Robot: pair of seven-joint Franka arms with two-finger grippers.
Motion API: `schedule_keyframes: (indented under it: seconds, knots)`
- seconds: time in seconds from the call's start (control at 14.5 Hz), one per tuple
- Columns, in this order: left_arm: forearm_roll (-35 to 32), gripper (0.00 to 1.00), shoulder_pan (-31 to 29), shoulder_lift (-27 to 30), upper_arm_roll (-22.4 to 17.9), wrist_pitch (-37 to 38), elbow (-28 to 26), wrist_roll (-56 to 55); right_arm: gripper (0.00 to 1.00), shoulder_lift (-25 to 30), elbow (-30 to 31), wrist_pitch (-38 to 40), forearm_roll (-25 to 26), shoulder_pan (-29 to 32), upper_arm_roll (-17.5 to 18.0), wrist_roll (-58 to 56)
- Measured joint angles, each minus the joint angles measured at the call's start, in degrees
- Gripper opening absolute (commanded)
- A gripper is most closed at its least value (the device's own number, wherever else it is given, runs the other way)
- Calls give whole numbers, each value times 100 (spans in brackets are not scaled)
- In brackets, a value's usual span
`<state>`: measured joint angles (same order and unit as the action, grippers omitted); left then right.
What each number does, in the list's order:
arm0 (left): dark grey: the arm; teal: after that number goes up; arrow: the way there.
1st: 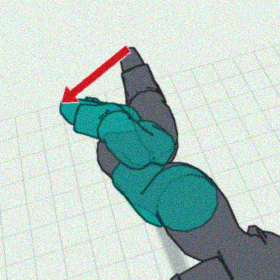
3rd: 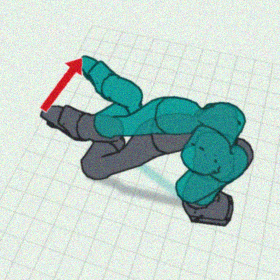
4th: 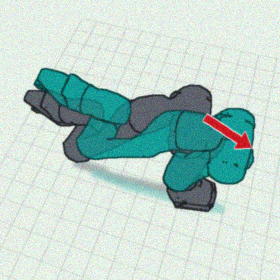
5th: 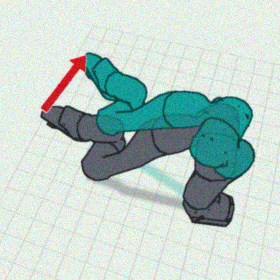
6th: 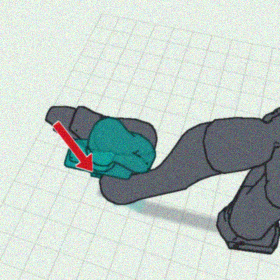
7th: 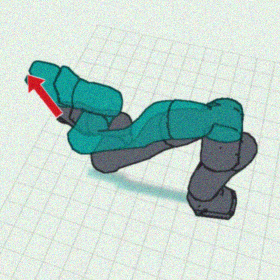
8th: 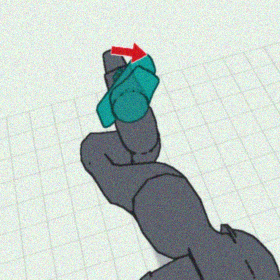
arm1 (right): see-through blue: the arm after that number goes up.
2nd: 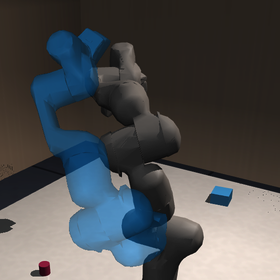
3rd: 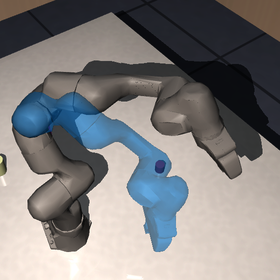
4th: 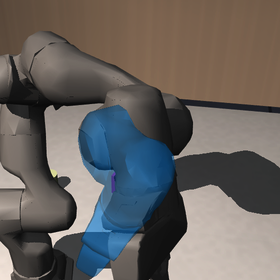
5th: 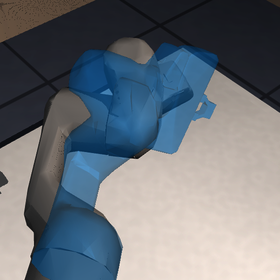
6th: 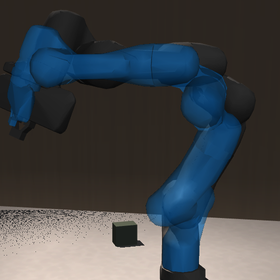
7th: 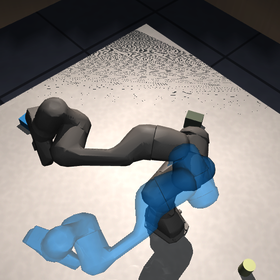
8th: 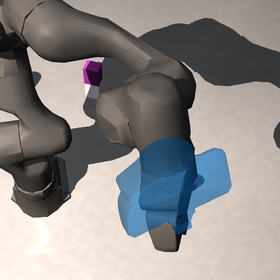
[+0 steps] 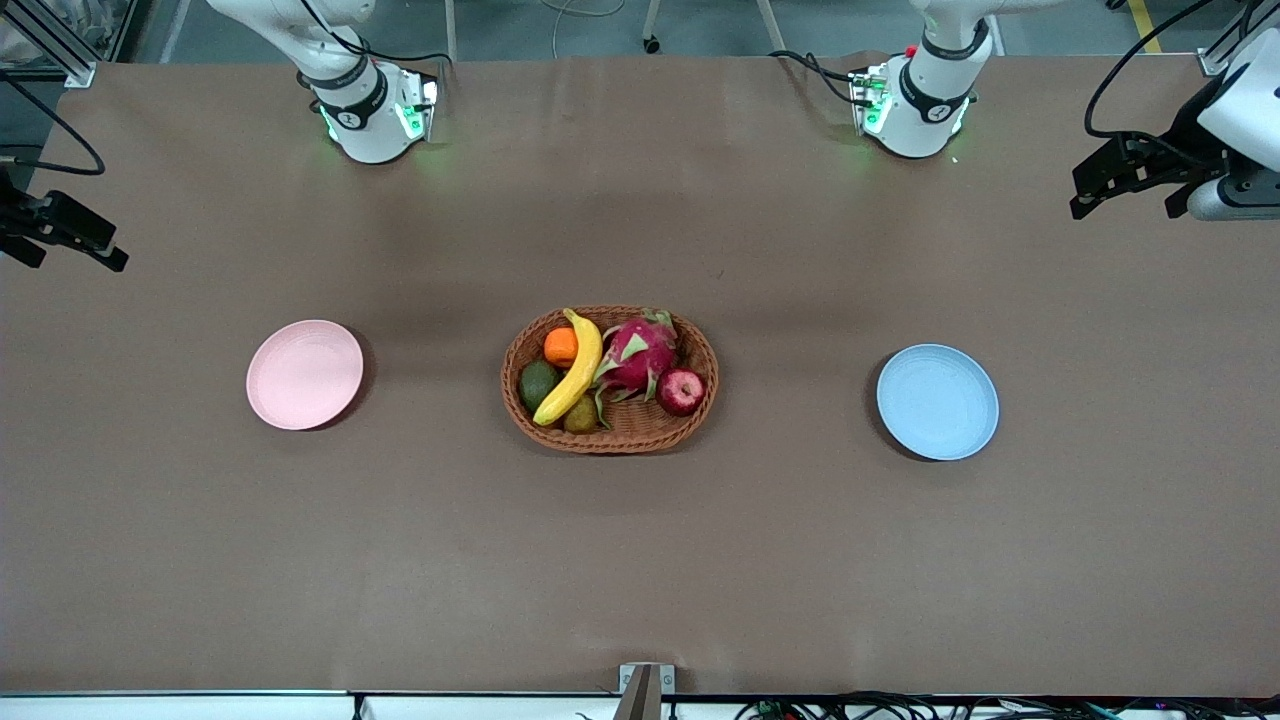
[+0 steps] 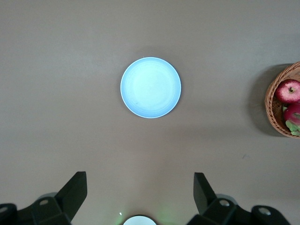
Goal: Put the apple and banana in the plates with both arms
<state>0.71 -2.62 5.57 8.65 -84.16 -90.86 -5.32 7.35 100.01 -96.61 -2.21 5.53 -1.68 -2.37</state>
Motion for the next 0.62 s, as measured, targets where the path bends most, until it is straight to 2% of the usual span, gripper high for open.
schedule_keyframes:
  seconds: [0.41,0.62]
  knots:
    - [-7,100,0,-87,2,-14,7,4,100,0,0,23,9,0,-15,0]
    - [-10,100,15,-495,20,-192,171,59,100,-1,2,27,11,0,-17,0]
